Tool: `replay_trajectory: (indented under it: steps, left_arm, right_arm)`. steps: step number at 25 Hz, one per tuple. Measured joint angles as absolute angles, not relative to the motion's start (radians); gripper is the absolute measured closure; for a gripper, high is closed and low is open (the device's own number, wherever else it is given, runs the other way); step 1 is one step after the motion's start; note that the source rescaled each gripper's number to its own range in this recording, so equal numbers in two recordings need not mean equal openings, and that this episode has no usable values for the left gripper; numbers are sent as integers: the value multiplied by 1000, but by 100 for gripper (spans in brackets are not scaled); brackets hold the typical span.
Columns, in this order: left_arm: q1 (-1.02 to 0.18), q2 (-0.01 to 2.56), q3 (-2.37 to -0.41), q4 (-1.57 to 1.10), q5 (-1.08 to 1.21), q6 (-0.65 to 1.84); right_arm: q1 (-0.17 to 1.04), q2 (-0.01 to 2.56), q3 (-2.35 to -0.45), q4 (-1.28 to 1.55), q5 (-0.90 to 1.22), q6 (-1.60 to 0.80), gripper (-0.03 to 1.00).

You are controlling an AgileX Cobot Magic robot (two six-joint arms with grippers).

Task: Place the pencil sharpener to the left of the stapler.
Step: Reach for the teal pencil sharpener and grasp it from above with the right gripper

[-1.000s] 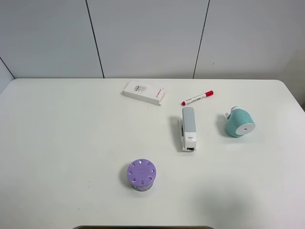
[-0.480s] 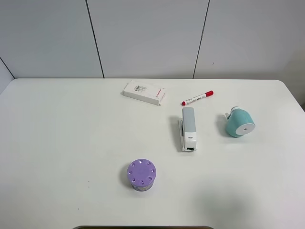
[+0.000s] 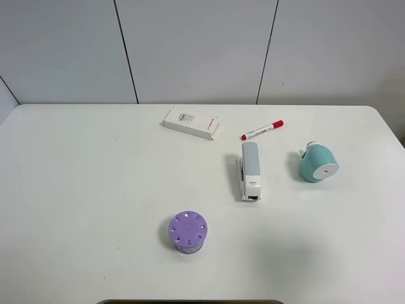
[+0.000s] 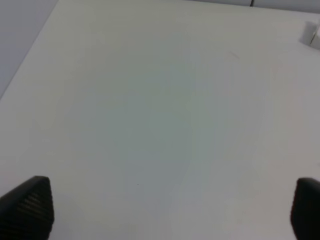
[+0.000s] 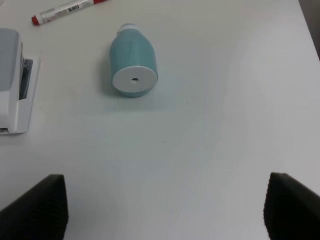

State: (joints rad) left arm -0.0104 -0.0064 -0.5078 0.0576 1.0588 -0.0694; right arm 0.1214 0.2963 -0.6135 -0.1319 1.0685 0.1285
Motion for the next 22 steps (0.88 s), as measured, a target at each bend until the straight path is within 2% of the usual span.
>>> replay_trajectory:
  steps: [13, 22]
  left_arm:
    - [-10, -6, -508, 58, 1059, -69]
    - [-10, -6, -508, 58, 1059, -69]
  right_arm:
    - [121, 630, -814, -132, 1062, 128, 36]
    - [121, 786, -835, -131, 1057, 128, 36]
